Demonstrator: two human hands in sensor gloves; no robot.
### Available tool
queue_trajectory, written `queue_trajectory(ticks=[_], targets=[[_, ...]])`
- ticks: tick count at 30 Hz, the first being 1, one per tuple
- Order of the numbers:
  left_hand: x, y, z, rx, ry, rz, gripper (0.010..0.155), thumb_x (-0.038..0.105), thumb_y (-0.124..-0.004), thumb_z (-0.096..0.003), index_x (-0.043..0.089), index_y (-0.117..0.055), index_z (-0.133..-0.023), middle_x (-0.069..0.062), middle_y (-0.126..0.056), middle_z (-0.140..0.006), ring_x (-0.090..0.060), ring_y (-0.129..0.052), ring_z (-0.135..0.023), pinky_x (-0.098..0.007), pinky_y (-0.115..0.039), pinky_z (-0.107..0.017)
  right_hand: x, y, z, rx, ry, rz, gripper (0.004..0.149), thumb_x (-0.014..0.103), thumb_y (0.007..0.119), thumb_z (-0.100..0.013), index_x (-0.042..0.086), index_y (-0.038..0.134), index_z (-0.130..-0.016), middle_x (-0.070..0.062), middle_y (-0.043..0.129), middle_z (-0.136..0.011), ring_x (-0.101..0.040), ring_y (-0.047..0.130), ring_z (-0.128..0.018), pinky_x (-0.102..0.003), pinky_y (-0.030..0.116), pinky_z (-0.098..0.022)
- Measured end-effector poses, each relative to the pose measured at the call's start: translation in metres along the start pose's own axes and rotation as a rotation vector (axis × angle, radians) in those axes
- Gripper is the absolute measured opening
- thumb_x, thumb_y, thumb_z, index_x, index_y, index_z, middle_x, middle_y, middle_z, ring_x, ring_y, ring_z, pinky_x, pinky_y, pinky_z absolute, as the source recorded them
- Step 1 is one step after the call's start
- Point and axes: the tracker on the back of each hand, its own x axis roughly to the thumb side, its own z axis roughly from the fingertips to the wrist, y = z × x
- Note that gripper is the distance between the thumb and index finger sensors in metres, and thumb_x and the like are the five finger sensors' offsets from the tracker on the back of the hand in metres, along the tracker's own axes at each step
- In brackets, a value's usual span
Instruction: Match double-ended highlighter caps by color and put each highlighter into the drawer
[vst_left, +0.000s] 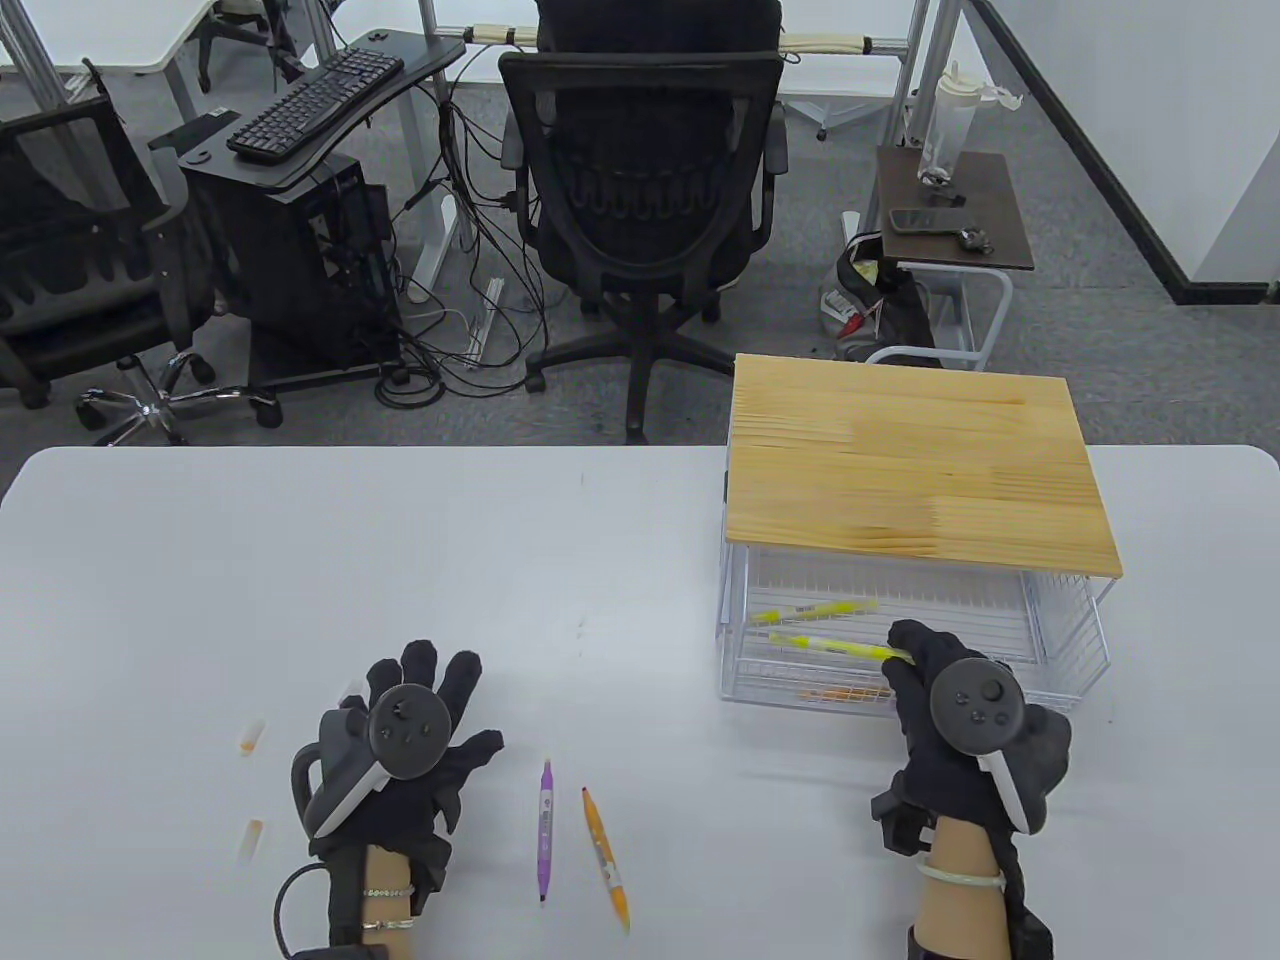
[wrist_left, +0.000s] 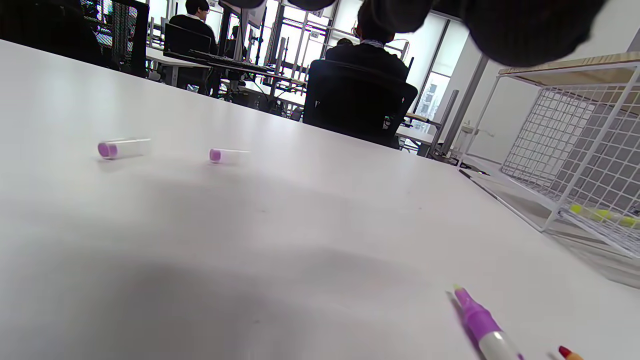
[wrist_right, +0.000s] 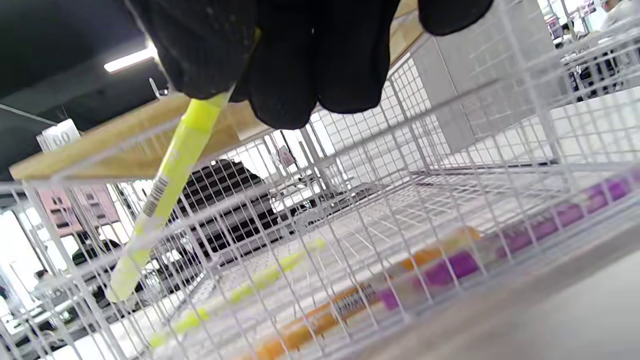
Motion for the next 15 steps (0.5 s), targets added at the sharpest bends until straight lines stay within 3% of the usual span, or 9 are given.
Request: queue_trajectory(ticks=[3,5,7,9,10,12,15], targets=[[-0.001,0.002,0.001,0.005,-0.006,0.007,0.079,0.059,-0.072,-0.0428,0.037,-0.045,-0.113,-0.010,-0.029,-0.124,-0.047,-0.035,-0.111,-0.070,-0.031,-0.073,0.006,0.015,-0.001,-0.004,0.000,0.032,0.040,0.033,0.074,-0.059,0.040,0.073,-0.098,0.006,0.086,-0.100,-0.038,0.077,-0.098,-0.069,0.038,-0.077],[-0.001,0.003,0.001,0.011,-0.006,0.005,0.079,0.059,-0.073,-0.0427,0.038,-0.043,-0.113,-0.010,-0.028,-0.124,-0.047,-0.034,-0.111,-0.070,-0.030,-0.074,0.009,0.022,-0.001,-0.019,0.006,0.059,0.042,0.032,0.070,-0.061,0.044,0.068,-0.101,0.011,0.079,-0.110,-0.039,0.069,-0.107,-0.069,0.036,-0.077],[-0.002,0.005,0.002,0.015,-0.005,-0.003,0.079,0.059,-0.073,-0.0428,0.038,-0.043,-0.113,-0.009,-0.028,-0.124,-0.046,-0.034,-0.111,-0.070,-0.030,-0.074,0.012,0.026,0.000,-0.020,0.006,0.096,0.049,0.034,0.070,-0.061,0.044,0.061,-0.108,0.007,0.059,-0.125,-0.045,0.055,-0.113,-0.069,0.030,-0.076],[-0.004,0.007,0.003,0.021,0.000,-0.009,0.079,0.059,-0.073,-0.0429,0.038,-0.043,-0.113,-0.009,-0.027,-0.124,-0.046,-0.033,-0.111,-0.070,-0.030,-0.074,0.018,0.024,0.005,-0.058,0.001,0.090,0.056,0.040,0.071,-0.060,0.042,0.052,-0.112,-0.003,0.047,-0.127,-0.047,0.045,-0.114,-0.069,0.026,-0.076],[-0.005,0.008,0.004,0.026,0.003,-0.010,0.079,0.059,-0.073,-0.0429,0.038,-0.043,-0.113,-0.009,-0.027,-0.124,-0.046,-0.033,-0.111,-0.070,-0.030,-0.074,0.024,0.019,0.009,-0.093,-0.012,0.078,0.058,0.045,0.070,-0.060,0.040,0.049,-0.113,-0.004,0.045,-0.127,-0.045,0.047,-0.114,-0.068,0.028,-0.076],[-0.006,0.010,0.005,0.035,0.002,0.000,0.079,0.059,-0.073,-0.0430,0.039,-0.043,-0.113,-0.009,-0.027,-0.124,-0.046,-0.033,-0.111,-0.070,-0.029,-0.074,0.042,0.010,0.021,-0.158,-0.084,0.056,0.056,0.051,0.068,-0.059,0.038,0.051,-0.111,0.002,0.059,-0.120,-0.037,0.063,-0.109,-0.066,0.039,-0.079],[-0.006,0.012,0.005,0.039,-0.008,0.013,0.079,0.059,-0.073,-0.0432,0.038,-0.043,-0.113,-0.009,-0.027,-0.124,-0.046,-0.032,-0.111,-0.070,-0.029,-0.074,0.079,0.008,0.043,-0.113,-0.251,0.026,0.045,0.053,0.068,-0.058,0.035,0.068,-0.099,0.005,0.079,-0.105,-0.031,0.082,-0.093,-0.061,0.053,-0.078]])
